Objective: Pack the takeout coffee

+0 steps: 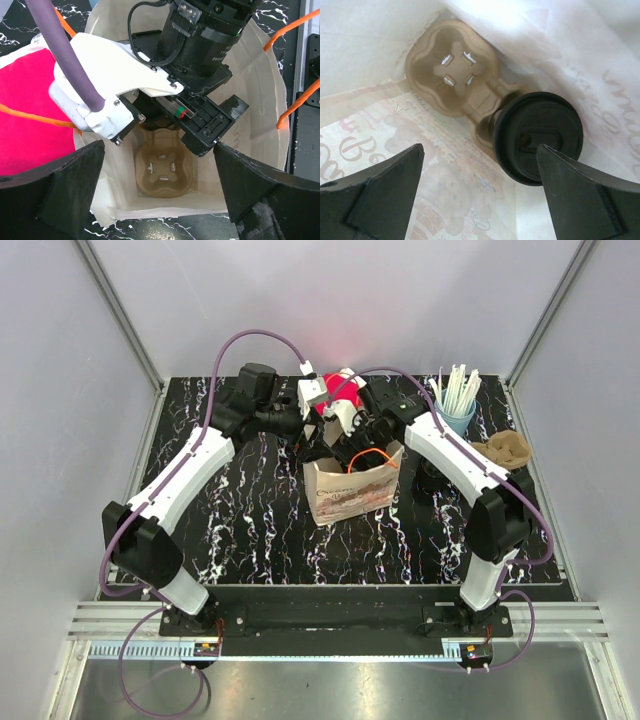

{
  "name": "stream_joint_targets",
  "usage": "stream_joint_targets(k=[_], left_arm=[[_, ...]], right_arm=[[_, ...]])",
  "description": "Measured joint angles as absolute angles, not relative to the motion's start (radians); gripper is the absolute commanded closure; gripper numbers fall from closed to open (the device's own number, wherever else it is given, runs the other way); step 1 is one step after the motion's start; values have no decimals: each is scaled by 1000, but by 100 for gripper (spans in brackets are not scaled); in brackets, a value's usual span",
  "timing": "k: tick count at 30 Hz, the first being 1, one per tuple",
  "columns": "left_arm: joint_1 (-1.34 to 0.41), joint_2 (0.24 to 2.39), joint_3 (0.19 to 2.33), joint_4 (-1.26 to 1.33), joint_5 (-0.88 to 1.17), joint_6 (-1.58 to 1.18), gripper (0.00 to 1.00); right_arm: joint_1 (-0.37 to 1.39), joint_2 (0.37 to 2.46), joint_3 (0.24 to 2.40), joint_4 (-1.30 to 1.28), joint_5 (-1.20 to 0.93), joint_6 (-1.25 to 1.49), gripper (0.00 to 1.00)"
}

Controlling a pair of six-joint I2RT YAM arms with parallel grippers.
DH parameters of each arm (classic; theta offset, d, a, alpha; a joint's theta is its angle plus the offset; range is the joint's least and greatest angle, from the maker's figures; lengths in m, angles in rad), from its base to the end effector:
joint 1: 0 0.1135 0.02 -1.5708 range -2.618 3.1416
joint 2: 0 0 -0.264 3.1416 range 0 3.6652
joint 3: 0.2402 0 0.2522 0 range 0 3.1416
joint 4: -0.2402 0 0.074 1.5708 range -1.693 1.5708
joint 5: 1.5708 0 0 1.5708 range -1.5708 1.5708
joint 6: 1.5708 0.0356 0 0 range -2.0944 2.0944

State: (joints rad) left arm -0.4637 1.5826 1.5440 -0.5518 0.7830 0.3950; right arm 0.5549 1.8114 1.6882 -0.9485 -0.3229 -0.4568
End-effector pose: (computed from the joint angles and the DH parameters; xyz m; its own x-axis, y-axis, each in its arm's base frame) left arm 0.3042 -0.1802 0.3727 -0.1359 0.3729 -0.9179 0.9680 0.2474 -0.0428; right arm 0.3212 0.2124 0.3047 -0.3925 -0.7354 -0.5524 -0.8934 0.4475 0.0389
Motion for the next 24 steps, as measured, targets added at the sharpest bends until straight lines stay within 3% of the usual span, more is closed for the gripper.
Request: stream_joint_targets(k=[24], left_arm=[[-467,1578,1550,-575,794,403,1]], right_arm=[[583,1734,1742,-1001,-337,-468,0]])
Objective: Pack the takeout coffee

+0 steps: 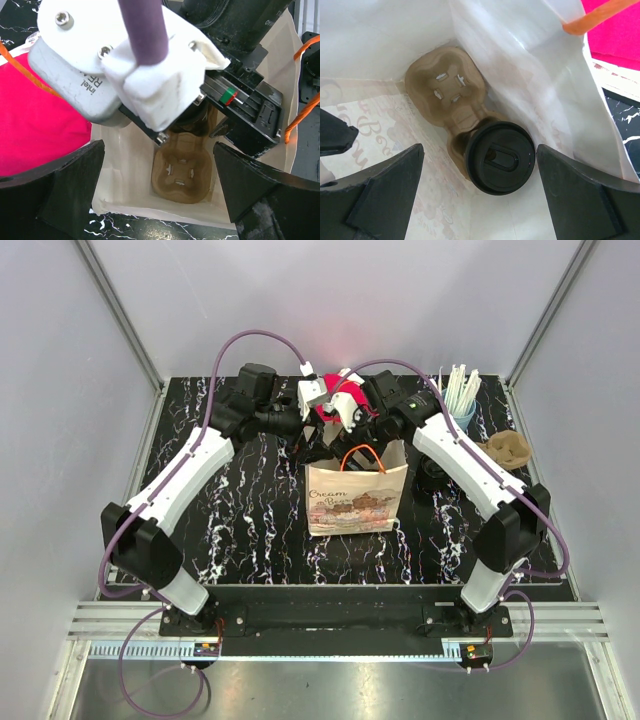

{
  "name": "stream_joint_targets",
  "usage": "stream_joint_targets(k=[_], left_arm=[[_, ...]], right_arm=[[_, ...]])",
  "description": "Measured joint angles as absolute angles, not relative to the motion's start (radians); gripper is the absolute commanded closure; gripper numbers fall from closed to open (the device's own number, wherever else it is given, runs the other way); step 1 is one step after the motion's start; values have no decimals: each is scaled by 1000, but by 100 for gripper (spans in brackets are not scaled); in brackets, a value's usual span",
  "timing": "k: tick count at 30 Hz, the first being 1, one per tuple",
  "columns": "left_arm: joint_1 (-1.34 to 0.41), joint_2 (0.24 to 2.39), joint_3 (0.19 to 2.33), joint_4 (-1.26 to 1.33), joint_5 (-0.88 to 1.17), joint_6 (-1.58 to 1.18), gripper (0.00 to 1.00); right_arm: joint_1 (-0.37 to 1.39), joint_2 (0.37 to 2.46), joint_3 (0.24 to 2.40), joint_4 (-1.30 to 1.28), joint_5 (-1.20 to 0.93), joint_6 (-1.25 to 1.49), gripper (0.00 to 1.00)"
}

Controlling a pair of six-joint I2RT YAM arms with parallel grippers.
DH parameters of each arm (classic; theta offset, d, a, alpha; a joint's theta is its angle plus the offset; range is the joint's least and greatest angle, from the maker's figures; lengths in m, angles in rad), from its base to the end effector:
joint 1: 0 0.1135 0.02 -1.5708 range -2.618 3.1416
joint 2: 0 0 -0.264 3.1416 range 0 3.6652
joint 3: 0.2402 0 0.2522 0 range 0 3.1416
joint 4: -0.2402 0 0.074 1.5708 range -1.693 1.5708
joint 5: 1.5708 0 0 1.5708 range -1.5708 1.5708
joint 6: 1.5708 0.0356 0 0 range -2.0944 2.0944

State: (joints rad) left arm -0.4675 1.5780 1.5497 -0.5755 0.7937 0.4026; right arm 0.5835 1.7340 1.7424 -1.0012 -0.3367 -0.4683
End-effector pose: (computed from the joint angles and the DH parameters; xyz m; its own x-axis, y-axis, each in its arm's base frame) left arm 0.3009 -0.1804 0.3743 -0.1372 0.3770 -0.9160 0.9714 0.2323 -0.0499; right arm 0.2991 0.2115 0.3459 -0.3210 -0.7224 -0.6124 -0.9139 0.4059 0.0003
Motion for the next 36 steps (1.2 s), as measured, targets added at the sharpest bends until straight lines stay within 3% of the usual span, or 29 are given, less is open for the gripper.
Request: stream_joint_targets(k=[22,36], left_arm=[[-467,1502,1546,-578,793,422,1],[-444,1399,1599,-601,664,425,1]], right_arm=[[610,1594,1808,-1023,-363,-468,0],[611,1320,1870,-1013,-339,-490,0]])
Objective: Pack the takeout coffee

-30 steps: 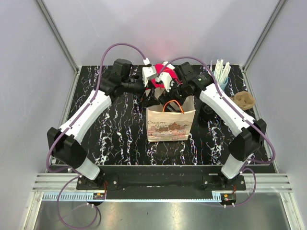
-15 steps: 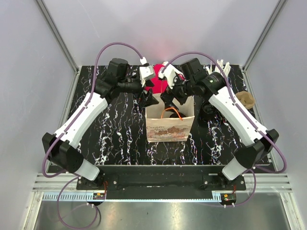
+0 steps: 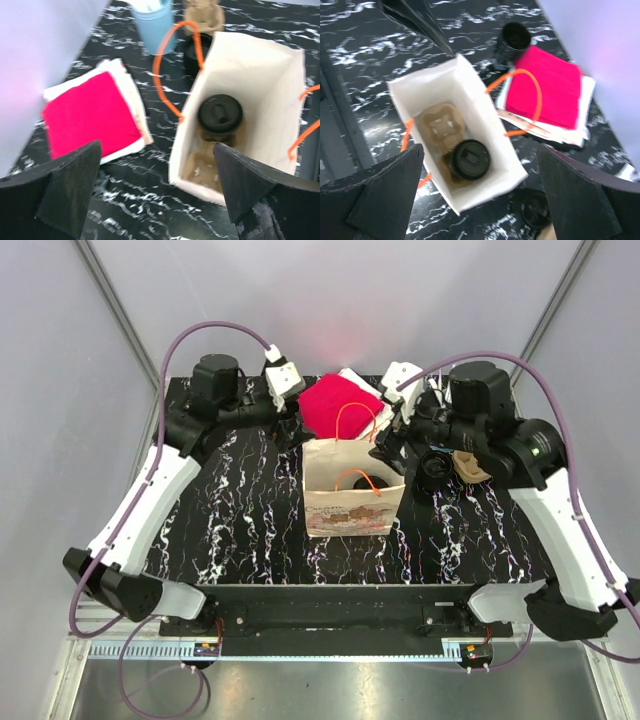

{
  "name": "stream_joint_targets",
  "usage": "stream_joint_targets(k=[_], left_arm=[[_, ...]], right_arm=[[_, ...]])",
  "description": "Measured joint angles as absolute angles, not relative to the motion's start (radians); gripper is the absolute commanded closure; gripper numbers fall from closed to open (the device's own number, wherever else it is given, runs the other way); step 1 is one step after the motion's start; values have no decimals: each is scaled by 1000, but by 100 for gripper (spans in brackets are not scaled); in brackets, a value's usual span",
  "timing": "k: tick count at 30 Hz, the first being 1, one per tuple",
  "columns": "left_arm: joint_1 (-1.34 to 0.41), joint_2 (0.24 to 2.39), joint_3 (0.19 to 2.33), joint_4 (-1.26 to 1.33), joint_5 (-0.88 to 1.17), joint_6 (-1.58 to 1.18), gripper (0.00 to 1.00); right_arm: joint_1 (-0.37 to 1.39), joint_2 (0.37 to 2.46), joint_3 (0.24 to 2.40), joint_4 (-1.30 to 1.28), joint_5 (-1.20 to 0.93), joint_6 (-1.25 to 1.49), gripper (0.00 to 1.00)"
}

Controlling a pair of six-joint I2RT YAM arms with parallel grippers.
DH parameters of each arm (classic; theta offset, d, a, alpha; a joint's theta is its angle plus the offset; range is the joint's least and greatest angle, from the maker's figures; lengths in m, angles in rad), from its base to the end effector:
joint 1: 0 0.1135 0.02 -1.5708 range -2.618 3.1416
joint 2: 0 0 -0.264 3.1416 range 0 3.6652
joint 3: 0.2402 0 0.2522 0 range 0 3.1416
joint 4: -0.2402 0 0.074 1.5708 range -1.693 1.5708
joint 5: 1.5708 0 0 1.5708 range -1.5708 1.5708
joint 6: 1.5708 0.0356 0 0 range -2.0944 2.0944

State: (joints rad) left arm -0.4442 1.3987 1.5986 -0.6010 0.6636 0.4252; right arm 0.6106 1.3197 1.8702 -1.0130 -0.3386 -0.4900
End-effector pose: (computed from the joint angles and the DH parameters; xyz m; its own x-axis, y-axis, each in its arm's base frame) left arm 0.2587 -0.1474 0.4412 0.0297 0.3457 -0.9379 0.9203 0.3568 0.1607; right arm 0.1801 0.1405 0.5005 0.0466 -0.5092 -0.8594 -0.8641 0.4111 -0.2904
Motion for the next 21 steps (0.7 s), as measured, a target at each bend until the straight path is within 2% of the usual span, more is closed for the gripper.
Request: stream_joint_targets(k=[7,14,21], left_arm=[[-378,1316,1588,-604,542,417,1],[-241,1236,1474,-612,512,411,1],[-124,1193,1302,-608,562,411,1]], right_arm=[[591,1240,1772,-925,-91,-487,0],[421,1257,1664,-776,123,-456,2],[352,1369,1564,-617,209,-461,16]])
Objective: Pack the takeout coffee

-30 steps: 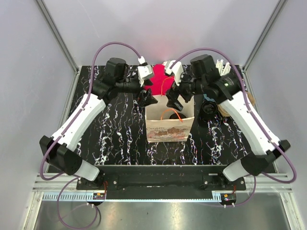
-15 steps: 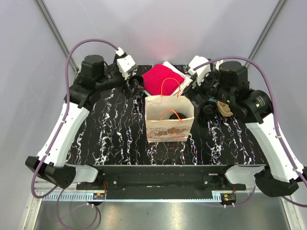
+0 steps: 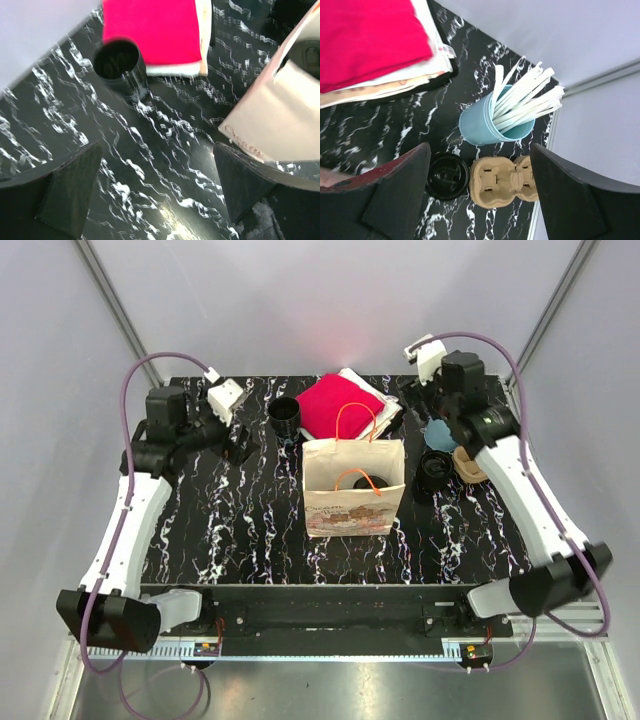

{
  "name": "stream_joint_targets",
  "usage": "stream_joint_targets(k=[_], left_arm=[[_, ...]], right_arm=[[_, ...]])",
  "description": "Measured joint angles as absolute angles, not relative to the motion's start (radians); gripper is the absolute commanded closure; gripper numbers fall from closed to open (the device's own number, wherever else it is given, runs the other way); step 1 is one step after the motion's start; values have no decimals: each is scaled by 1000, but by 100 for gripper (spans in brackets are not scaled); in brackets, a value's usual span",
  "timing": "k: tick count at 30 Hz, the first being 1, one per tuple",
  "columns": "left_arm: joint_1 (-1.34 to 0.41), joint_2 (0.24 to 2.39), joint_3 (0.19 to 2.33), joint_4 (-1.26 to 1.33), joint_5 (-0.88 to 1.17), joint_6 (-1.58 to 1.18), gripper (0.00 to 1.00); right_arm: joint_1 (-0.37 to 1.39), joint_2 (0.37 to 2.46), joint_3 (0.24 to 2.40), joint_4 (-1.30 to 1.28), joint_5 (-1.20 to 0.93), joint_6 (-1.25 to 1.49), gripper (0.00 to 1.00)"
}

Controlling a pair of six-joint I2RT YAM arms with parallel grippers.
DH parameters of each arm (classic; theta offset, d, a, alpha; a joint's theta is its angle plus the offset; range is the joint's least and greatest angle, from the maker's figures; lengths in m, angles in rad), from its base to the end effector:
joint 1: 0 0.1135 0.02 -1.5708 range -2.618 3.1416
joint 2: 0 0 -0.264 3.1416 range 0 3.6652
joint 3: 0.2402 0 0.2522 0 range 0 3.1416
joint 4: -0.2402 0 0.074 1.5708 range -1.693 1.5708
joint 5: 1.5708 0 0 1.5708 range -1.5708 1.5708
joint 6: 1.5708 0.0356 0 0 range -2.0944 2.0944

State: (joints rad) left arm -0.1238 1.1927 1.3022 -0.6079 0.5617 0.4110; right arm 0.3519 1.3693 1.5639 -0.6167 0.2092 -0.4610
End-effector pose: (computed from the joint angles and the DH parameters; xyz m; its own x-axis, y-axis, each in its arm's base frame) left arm 0.2467 -0.0498 0.3955 -0.2076 0.3666 -0.9069 0.7109 0.6934 0.1175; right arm 0.2796 0.0948 0.4338 -0.2736 -0.5640 -0.7792 -0.3138 0.8181 -0.4820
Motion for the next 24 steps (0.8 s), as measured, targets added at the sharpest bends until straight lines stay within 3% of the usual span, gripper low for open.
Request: stream_joint_targets(k=[10,24], left_arm=[[-96,1162,1150,-571,625,409,1],[-96,1138,1110,-532,690,390,1]], right_arm=[[292,1670,1564,-456,340,-434,36],[245,1828,1613,-340,377,-414,47]])
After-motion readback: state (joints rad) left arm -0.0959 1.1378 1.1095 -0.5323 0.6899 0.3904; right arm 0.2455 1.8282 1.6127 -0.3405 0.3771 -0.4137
